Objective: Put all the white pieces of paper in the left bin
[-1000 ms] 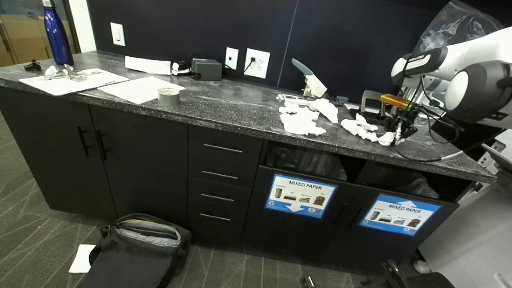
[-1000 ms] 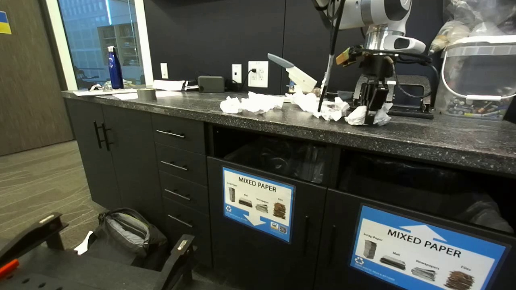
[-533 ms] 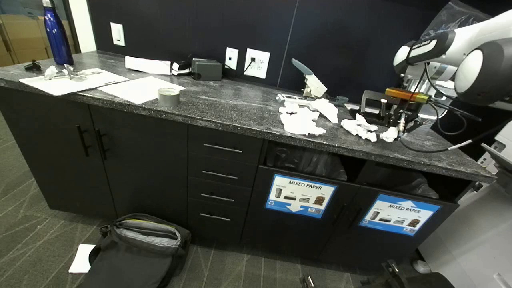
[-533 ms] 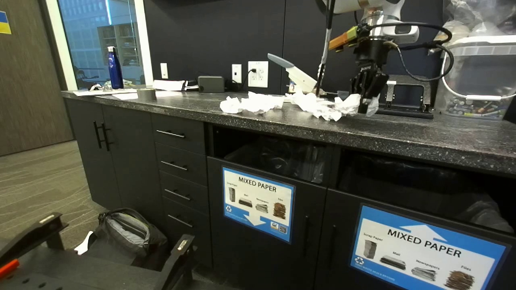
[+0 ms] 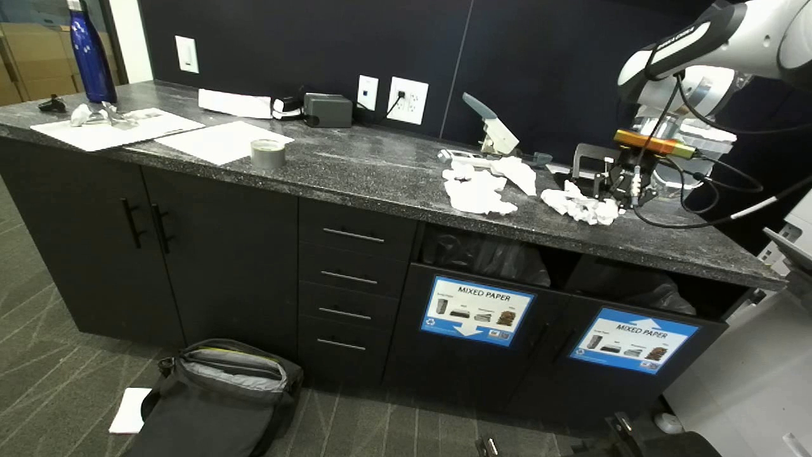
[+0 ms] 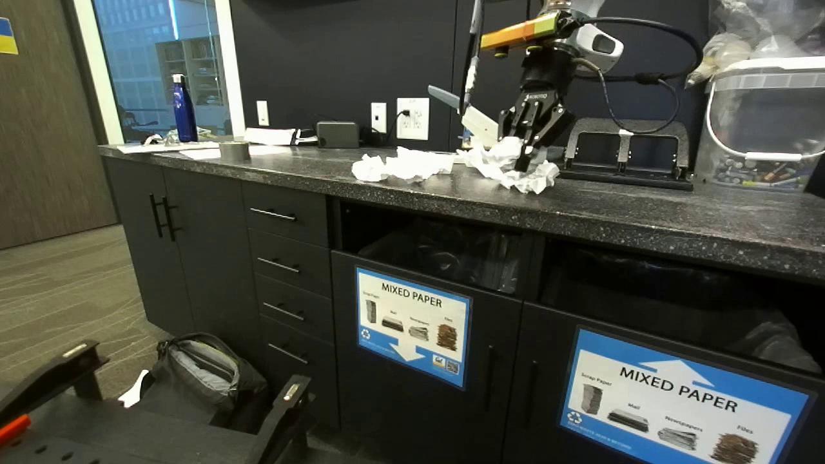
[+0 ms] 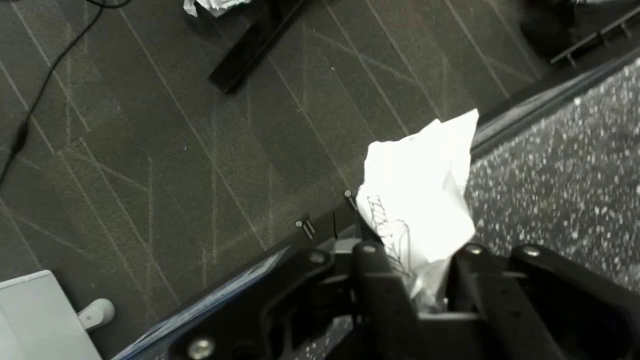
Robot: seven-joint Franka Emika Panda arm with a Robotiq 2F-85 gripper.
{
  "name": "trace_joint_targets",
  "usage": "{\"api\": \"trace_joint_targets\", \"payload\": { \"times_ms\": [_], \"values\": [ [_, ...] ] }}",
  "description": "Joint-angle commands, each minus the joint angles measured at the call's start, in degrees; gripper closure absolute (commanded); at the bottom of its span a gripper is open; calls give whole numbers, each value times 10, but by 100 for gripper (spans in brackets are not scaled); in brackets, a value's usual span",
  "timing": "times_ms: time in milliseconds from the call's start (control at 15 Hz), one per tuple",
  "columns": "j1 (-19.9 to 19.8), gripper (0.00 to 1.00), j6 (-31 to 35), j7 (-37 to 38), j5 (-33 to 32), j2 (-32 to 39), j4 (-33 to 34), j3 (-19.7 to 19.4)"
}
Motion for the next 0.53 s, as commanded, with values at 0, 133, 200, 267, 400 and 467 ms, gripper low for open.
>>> {"api": "trace_joint_targets", "payload": {
  "times_ms": [0, 133, 200, 267, 400, 467],
  "values": [
    [-10, 85, 2, -104, 5, -96, -140, 18],
    [11, 86, -9, -172, 16, -126, -194, -10],
    [14, 86, -12, -203, 13, -143, -223, -13],
    [17, 86, -10, -233, 6, -156, -253, -15],
    [26, 87, -7, -288, -12, -182, -315, -19],
    [30, 86, 2, -315, -20, -192, -346, -20]
  ]
}}
